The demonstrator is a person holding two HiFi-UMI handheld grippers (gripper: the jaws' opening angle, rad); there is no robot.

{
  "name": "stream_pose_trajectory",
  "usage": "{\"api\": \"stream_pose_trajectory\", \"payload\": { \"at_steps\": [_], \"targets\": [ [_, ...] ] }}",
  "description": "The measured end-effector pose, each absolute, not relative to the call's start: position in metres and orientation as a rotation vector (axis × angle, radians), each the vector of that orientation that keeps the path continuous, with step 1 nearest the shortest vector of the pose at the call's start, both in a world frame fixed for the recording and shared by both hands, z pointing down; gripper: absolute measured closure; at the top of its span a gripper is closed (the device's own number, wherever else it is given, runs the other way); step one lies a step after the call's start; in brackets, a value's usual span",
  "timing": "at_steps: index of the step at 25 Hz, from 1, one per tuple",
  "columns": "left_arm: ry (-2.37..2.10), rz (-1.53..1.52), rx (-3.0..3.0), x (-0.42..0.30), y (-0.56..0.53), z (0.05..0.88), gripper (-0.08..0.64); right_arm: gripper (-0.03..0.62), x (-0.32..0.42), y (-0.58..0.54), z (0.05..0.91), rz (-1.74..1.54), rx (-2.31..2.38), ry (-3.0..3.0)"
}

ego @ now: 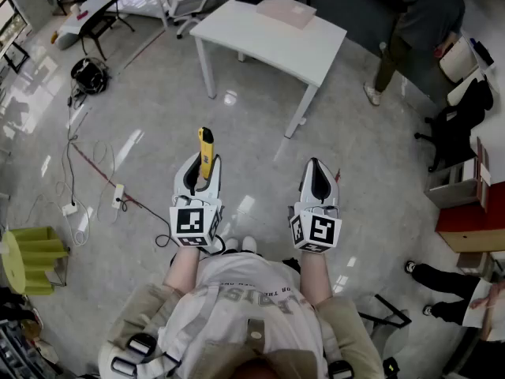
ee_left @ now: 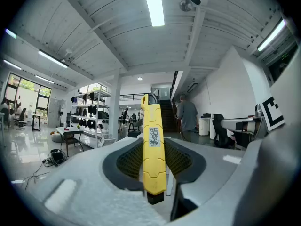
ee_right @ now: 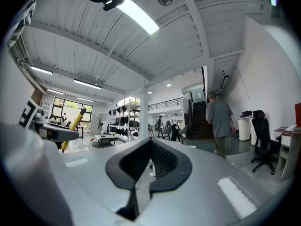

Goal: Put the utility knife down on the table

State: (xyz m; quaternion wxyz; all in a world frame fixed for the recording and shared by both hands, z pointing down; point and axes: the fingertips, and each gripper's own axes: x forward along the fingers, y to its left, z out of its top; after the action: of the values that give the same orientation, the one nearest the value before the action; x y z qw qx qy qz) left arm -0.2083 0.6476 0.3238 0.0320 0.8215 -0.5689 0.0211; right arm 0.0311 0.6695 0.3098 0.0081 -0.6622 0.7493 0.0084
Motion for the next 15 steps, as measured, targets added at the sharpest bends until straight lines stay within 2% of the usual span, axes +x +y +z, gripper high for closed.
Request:
{"api": "stream_pose_trajectory", "payload": {
  "at_steps": [15],
  "targets": [
    [-1.777,0.079,2.519,-0.184,0.627,0.326,0.425,0.592,0.053,0.647,0.314,0.025,-2.047,2.383]
  ]
}}
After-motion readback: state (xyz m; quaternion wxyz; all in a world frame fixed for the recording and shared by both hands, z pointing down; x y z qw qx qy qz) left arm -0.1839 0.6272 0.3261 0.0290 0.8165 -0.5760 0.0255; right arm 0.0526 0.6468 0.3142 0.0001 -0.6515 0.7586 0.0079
